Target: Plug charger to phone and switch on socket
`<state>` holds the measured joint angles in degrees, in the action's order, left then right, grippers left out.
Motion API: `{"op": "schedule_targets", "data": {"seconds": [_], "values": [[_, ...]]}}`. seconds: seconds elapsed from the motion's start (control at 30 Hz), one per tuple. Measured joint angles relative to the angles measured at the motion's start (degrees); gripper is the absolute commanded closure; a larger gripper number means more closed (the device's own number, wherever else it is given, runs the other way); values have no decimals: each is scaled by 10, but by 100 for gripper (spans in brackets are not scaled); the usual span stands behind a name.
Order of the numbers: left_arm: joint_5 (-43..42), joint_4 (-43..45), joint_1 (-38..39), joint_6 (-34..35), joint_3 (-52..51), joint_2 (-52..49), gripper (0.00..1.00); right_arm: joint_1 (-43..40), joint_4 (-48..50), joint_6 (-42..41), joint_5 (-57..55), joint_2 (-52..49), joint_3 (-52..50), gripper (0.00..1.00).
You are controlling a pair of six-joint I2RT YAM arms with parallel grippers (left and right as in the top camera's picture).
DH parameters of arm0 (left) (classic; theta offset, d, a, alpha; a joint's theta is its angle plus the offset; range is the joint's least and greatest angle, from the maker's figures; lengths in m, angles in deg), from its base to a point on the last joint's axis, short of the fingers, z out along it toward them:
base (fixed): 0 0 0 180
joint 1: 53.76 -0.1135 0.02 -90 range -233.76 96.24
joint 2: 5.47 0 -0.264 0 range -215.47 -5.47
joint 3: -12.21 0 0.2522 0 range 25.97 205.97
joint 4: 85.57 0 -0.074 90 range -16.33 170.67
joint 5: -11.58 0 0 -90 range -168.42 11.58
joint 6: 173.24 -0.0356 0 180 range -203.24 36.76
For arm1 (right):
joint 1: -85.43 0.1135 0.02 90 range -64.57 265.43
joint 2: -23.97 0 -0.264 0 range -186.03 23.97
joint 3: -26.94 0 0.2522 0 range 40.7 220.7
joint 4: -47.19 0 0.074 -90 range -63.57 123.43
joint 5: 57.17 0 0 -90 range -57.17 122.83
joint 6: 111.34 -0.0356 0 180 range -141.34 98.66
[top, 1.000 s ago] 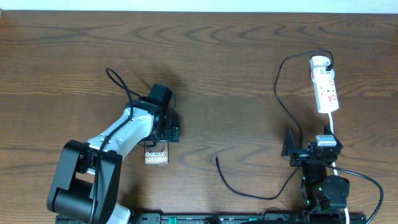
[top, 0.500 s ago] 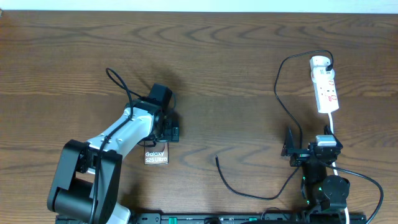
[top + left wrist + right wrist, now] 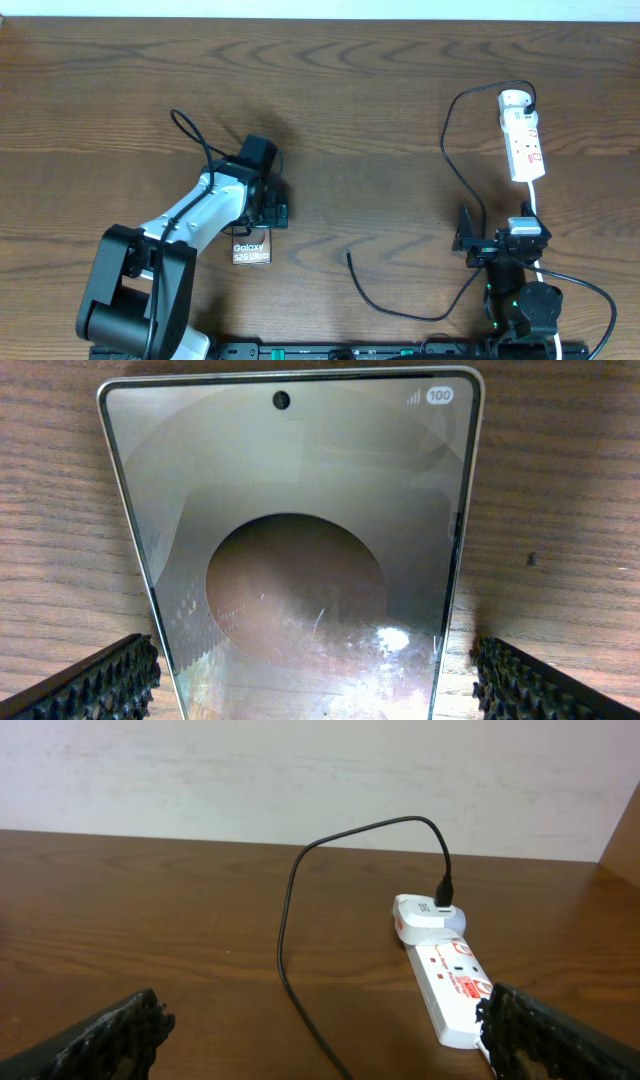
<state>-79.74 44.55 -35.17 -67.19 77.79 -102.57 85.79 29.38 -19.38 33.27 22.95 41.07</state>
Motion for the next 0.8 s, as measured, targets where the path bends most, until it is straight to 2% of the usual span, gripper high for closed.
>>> {"op": "schedule_targets", "data": {"seconds": [0.8], "values": [[-2,7,0,0,-5,-2,1,0,0,0,0,0,0,1]]}}
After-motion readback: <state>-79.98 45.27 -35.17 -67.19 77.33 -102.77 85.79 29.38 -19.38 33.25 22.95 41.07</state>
